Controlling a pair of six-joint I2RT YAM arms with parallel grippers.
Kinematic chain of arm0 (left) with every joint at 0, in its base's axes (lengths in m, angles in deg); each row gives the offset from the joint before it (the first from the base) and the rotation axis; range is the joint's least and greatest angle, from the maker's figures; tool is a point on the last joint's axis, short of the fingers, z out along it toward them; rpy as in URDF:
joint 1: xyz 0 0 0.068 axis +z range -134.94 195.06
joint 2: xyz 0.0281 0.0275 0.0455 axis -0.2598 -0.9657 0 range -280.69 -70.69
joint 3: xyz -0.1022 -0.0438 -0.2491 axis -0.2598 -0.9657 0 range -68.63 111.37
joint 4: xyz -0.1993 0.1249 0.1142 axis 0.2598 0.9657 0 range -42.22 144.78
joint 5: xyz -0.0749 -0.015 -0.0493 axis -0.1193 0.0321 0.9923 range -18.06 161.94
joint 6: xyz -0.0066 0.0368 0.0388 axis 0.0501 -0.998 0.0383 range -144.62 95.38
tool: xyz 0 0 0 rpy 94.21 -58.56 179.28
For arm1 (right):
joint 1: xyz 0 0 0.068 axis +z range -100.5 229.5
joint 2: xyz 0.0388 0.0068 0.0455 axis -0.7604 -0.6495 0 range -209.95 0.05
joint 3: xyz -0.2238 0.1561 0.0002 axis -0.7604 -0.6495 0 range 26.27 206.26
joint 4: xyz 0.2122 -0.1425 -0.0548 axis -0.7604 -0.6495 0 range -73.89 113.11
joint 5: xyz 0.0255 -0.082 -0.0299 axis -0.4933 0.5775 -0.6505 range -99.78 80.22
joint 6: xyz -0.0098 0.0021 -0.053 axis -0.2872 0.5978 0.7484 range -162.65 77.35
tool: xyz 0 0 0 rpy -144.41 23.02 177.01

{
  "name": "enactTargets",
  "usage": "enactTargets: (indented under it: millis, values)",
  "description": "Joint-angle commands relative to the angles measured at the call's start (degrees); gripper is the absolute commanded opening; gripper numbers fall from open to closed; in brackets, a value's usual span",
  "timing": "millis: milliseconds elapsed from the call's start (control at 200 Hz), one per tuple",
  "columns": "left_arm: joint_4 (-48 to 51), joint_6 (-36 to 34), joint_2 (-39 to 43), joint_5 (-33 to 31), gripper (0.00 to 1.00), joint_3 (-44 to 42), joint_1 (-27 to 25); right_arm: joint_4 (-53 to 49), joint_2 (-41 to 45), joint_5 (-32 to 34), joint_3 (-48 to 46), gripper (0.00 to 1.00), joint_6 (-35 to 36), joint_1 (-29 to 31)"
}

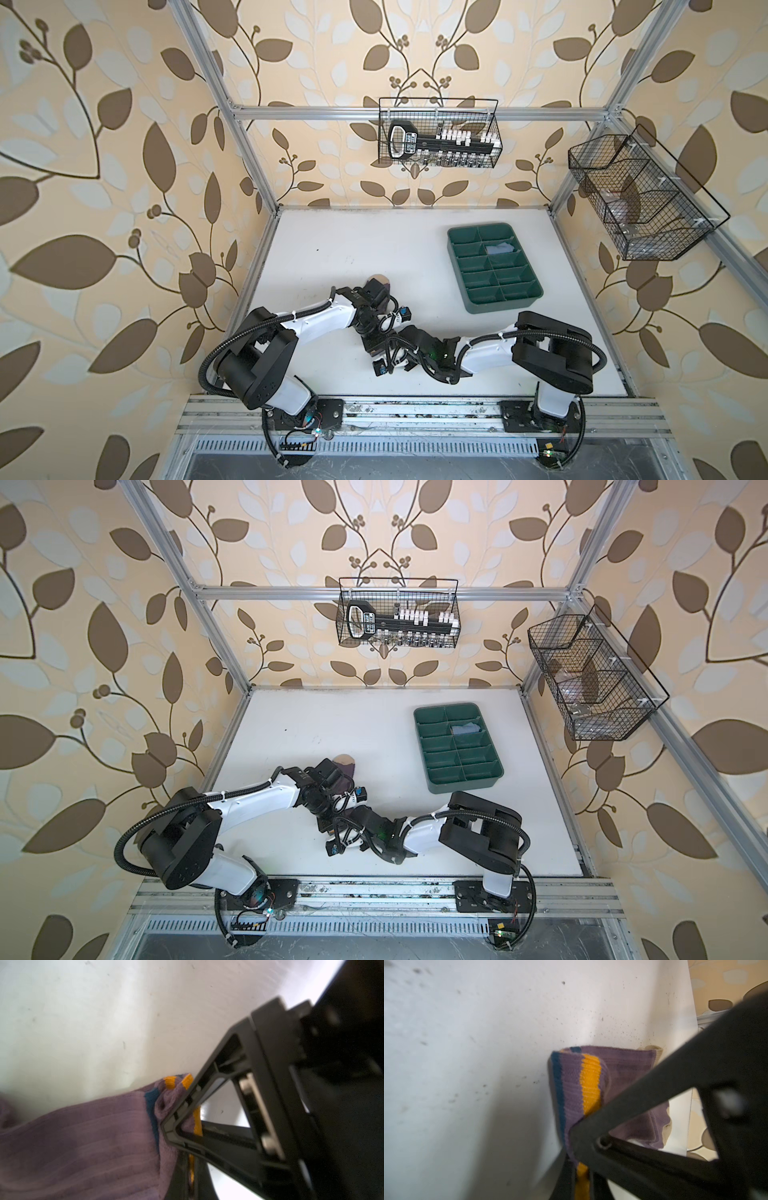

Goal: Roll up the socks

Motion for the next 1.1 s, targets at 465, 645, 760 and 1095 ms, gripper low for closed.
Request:
enactTargets:
  millis: [465, 645, 760, 1095]
  values:
    - [-7.5, 19.2, 2.4, -39.1, 0.86, 13.8, 3.1, -25.0, 6.6, -3.9, 0.6, 0.0, -5.7, -0.6]
    - [-4.0, 23.7, -13.1, -41.8, 0.73, 22.5, 3.1, -24.9, 6.2, -4.1, 1.2, 0.0, -6.5, -0.8]
    - [-1.3, 26.8, -18.8, -42.7, 0.66, 25.4, 3.1, -25.4, 6.2, -4.3, 1.5, 0.0, -7.5, -1.7]
    - [-1.3, 34.6, -27.5, -38.4, 0.65, 29.2, 3.0, -27.1, 6.3, -5.3, 3.3, 0.0, -10.7, -4.8]
